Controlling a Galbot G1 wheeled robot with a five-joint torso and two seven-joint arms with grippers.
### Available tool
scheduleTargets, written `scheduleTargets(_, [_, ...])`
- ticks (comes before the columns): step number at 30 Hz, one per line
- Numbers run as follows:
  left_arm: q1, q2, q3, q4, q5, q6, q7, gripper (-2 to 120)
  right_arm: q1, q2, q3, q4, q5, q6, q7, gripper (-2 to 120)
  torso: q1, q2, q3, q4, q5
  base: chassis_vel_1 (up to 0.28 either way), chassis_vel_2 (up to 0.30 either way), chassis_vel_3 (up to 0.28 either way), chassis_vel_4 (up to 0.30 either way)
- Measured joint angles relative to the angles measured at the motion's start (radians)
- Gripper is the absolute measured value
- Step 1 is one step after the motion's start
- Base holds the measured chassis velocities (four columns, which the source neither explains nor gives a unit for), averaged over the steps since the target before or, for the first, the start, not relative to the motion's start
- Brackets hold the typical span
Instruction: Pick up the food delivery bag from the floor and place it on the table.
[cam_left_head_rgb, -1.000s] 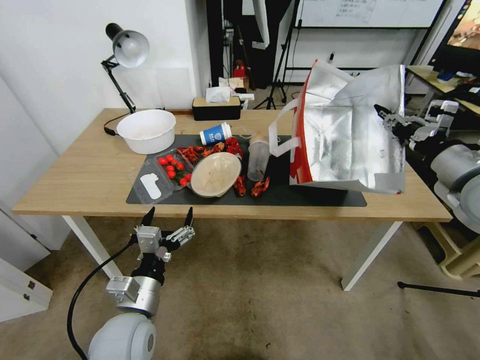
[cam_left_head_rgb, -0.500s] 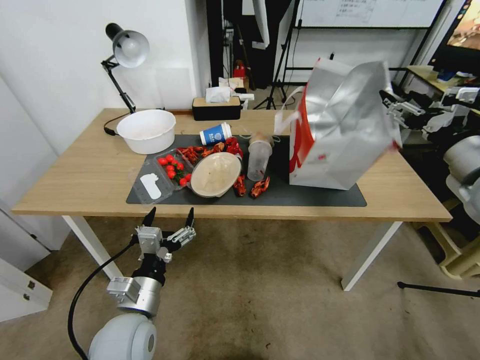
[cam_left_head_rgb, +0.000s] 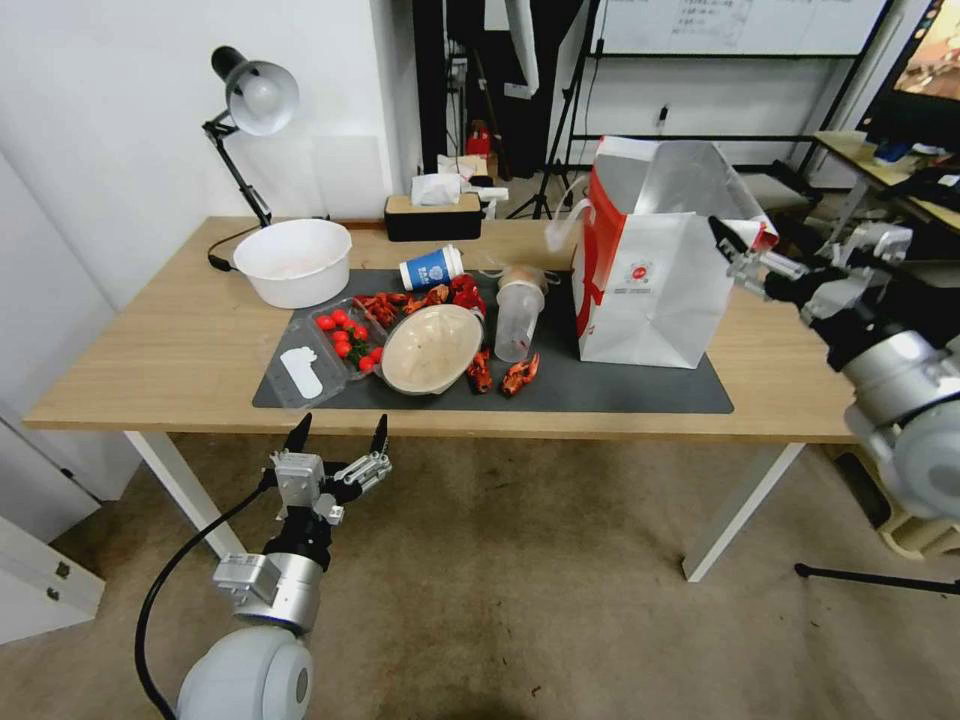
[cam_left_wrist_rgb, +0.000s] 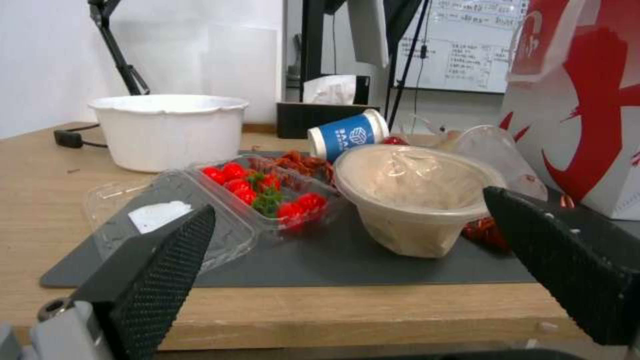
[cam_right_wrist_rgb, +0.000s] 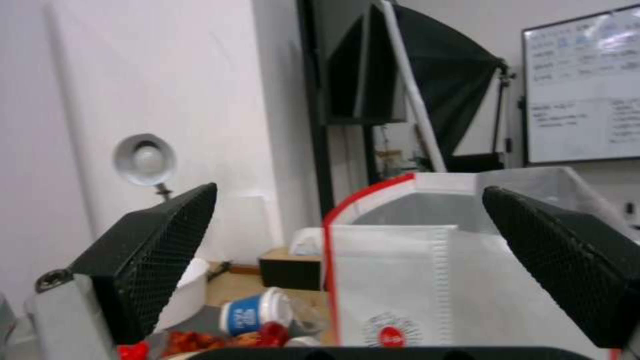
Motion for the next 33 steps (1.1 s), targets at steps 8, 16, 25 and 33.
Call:
scheduleTargets(8, [0.01,-0.005,-0.01,-0.007,0.0,-0.011,-0.001,100,-0.115,0.106,-0.015,0.024,-0.214,0.085,-0.13,100,0.0,0.0,0.0,0.0002,0.0001,0.0,0.0,0.0,0.0])
scheduleTargets(16, [0.01,-0.004,-0.012,-0.005,-0.003,-0.013,-0.004,100,-0.281,0.278,-0.026,0.038,-0.451,0.143,-0.111,100,0.0,0.0,0.0,-0.0003,0.0001,0.0,0.0,0.0,0.0])
scheduleTargets(25, [0.01,-0.002,-0.012,0.004,-0.005,-0.026,-0.005,100,-0.383,0.442,-0.058,0.001,-0.723,0.206,0.04,100,0.0,0.0,0.0,0.0,-0.0001,0.0,0.0,0.0,0.0])
scheduleTargets(33, [0.013,0.001,-0.013,0.016,-0.007,-0.04,-0.006,100,-0.445,0.525,-0.086,-0.058,-0.809,0.236,0.118,100,0.0,0.0,0.0,-0.0001,0.0,0.0,0.0,0.0,0.0])
